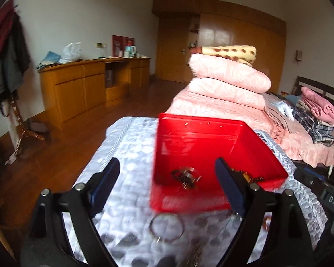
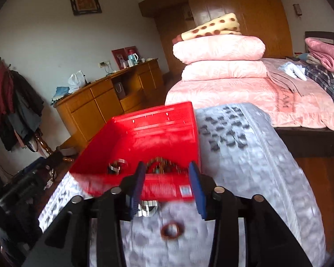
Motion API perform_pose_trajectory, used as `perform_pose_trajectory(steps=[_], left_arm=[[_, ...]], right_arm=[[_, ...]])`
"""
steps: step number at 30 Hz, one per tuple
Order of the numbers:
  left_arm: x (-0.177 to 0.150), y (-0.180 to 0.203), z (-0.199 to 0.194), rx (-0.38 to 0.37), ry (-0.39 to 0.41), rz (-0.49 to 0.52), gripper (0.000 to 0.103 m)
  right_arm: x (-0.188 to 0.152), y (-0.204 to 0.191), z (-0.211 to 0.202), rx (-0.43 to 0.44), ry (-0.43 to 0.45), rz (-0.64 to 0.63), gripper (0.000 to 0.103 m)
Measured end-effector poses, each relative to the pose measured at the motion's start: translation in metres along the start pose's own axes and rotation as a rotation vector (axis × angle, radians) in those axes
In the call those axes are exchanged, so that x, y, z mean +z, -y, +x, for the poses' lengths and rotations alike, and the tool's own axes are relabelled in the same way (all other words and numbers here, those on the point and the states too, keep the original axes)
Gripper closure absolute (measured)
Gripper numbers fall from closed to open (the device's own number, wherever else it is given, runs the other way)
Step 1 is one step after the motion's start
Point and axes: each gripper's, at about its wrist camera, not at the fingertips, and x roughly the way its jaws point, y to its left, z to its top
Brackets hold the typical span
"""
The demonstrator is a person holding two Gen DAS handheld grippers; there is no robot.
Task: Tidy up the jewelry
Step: 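Withdraw both tools from the tin toward the remaining jewelry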
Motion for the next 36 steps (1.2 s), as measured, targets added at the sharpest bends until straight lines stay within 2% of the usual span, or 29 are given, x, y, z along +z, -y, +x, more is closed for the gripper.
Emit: perform_pose_trajectory(steps=[4, 9, 11, 17, 20, 24, 31, 34, 36], left_arm=[[-0.03, -0.007, -0.028, 0.033, 0.022, -0.005, 0.013], [-0.06, -0.009, -0.042, 0.029, -0.034, 0.031, 0.01], [-0.069, -0.01, -0.047, 0.033, -0.035, 0.03, 0.01], [-0.095, -0.01, -0.055, 0.036, -0.057, 0.083, 0.01], [-0.101, -0.009, -0.053, 0.018, -0.072, 0.085, 0.01], [-0.1, -0.01, -0.049, 0.01, -0.092, 0.069, 0.01], [-0.092, -0.005, -0.041, -0.028, -0.133, 0.051, 0.01], [-0.089, 0.004, -0.034, -0.041, -0.154, 0.066, 0.025], [-0.089, 0.008, -0.027, -0.044, -0.179, 0.066, 0.026]], right_arm=[[-0.028, -0.003, -0.009, 0.0, -0.035, -0.01, 0.058], [-0.055, -0.007, -0.013, -0.013, -0.084, -0.019, 0.055], [-0.062, -0.007, -0.013, -0.029, -0.094, -0.018, 0.049], [-0.072, -0.009, -0.013, -0.034, -0.111, -0.024, 0.047], [-0.073, -0.011, -0.014, -0.035, -0.114, -0.038, 0.036], [-0.07, -0.014, -0.014, -0.023, -0.109, -0.042, 0.036], [-0.062, -0.02, 0.001, -0.03, -0.152, -0.061, 0.036], [-0.058, -0.02, 0.008, -0.041, -0.17, -0.061, 0.037], [-0.056, -0.018, 0.015, -0.054, -0.187, -0.058, 0.039]])
